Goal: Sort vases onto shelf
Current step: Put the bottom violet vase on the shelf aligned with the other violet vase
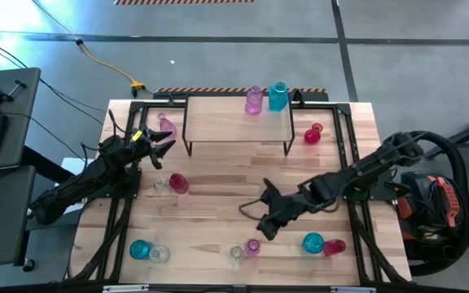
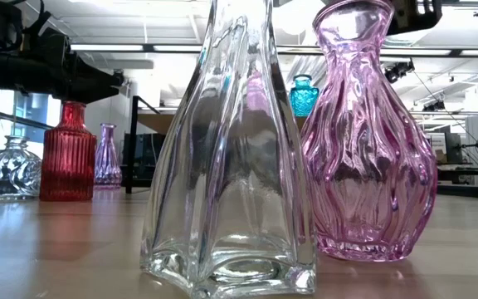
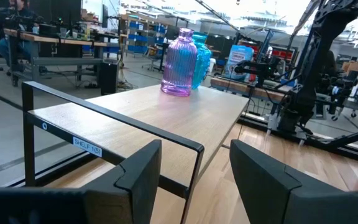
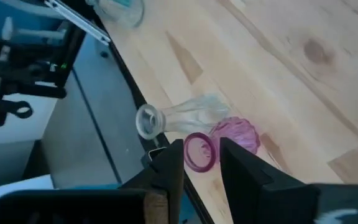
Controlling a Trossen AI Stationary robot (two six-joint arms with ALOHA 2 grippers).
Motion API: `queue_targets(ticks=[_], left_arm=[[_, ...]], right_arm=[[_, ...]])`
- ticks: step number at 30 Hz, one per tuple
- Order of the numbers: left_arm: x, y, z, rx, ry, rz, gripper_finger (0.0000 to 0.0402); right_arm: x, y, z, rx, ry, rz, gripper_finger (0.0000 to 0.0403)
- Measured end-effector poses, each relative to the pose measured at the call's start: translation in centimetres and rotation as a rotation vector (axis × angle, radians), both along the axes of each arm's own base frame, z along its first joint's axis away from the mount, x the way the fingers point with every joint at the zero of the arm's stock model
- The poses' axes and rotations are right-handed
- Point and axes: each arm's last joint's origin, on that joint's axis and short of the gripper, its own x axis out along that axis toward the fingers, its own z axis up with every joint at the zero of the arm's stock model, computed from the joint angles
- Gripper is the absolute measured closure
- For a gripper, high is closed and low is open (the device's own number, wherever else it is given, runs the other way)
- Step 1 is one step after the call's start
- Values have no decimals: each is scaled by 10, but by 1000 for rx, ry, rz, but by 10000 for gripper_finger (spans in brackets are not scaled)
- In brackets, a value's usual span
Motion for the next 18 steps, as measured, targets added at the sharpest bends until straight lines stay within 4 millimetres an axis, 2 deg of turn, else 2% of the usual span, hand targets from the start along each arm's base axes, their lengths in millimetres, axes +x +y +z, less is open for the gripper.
queue_targets(ticks=[5, 11, 18], left_arm=[[0, 0, 0, 0, 0, 0, 218], [0, 0, 0, 0, 0, 0, 218], [0, 0, 0, 0, 0, 0, 218]], right_arm=[[18, 13, -4, -83, 115, 44, 334], [32, 21, 5, -152, 187, 39, 336], [40, 34, -15, -164, 262, 58, 336]])
